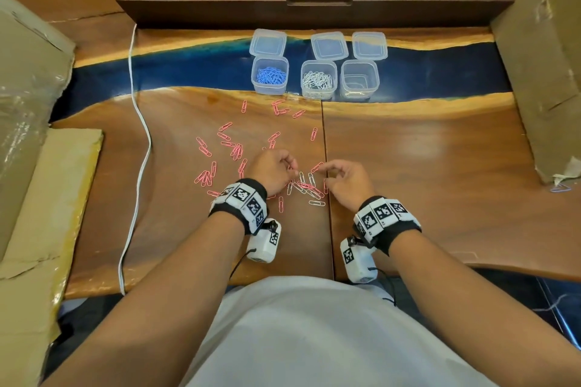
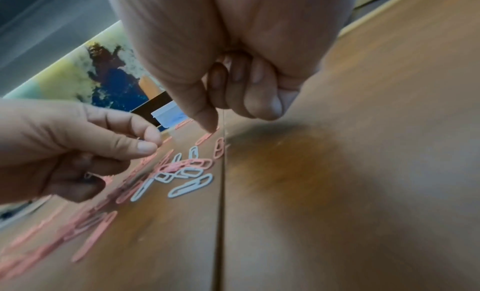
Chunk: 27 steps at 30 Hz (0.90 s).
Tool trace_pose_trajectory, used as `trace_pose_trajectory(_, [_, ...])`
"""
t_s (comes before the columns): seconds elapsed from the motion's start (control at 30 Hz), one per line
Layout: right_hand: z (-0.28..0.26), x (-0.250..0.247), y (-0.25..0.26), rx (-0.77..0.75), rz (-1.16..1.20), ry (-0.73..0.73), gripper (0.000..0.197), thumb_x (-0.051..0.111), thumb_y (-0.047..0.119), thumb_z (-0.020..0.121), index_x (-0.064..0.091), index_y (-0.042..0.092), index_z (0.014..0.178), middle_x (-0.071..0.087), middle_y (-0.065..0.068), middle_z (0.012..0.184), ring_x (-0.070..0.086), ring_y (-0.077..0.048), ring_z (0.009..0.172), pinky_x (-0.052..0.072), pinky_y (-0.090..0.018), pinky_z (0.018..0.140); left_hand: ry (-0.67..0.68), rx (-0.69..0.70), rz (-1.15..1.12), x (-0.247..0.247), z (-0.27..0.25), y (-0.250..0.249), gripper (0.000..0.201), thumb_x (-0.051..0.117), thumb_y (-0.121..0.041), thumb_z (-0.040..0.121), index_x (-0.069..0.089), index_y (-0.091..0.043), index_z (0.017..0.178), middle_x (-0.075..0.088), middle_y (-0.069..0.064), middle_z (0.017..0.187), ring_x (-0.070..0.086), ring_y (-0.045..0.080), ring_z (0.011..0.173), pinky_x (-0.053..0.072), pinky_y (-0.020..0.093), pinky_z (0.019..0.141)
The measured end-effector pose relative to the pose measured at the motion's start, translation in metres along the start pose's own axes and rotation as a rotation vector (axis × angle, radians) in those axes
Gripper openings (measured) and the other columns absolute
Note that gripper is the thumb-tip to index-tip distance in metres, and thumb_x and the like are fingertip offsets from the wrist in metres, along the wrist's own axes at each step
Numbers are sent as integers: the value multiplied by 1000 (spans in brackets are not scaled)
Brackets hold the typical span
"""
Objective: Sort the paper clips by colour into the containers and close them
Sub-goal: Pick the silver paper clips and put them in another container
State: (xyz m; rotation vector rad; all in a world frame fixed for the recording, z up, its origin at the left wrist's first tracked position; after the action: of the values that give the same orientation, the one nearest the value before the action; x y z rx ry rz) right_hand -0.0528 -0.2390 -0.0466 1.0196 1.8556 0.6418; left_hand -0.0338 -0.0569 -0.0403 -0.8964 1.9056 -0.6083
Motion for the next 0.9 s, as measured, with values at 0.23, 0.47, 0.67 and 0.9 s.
trace_pose_trajectory(0.23, [1, 8, 11, -14, -291, -13, 10, 73, 30, 81, 68, 22, 77, 63, 9, 67, 54, -9, 58, 47, -26, 57, 65, 265, 442, 16, 16, -3, 17, 70, -14, 82, 71, -19, 99, 62, 0, 97, 60, 18, 85, 51, 33, 80])
trace_pose_trajectory(0.47, [20, 20, 25, 57, -488, -2, 29, 55, 15, 87, 49, 17, 58, 55, -3, 65, 59, -26, 68, 48, -29, 59, 183, 289, 666, 16, 26, -7, 23, 64, -13, 83, 54, -24, 66, 63, 2, 87, 61, 22, 77, 54, 39, 76])
trace_pose_trajectory(0.67, [27, 20, 36, 4, -621, 132, 27, 54, 15, 87, 46, 16, 62, 53, -6, 67, 57, -27, 69, 55, -38, 69, 148, 179, 432, 3, 15, -7, 12, 57, -13, 89, 60, -15, 77, 63, 2, 83, 60, 21, 75, 50, 30, 70])
trace_pose_trajectory(0.9, [17, 16, 41, -94, -673, 217, 32, 51, 25, 91, 51, 14, 62, 49, -5, 60, 53, -26, 59, 50, -36, 62, 135, -89, -410, -19, -22, 9, 26, 47, 8, 90, 60, -8, 107, 54, 0, 77, 44, 11, 54, 39, 19, 41])
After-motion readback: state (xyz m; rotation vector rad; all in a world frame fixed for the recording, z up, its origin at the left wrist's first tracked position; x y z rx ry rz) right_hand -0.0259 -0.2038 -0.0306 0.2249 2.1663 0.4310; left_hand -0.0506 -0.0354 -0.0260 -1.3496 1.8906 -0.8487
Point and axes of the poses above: each hand's wrist, its own z-axis towards the middle knuckle, its own x-axis out of the palm, y = z × x, the point moved 3 cm from there along z, towards the middle knuckle
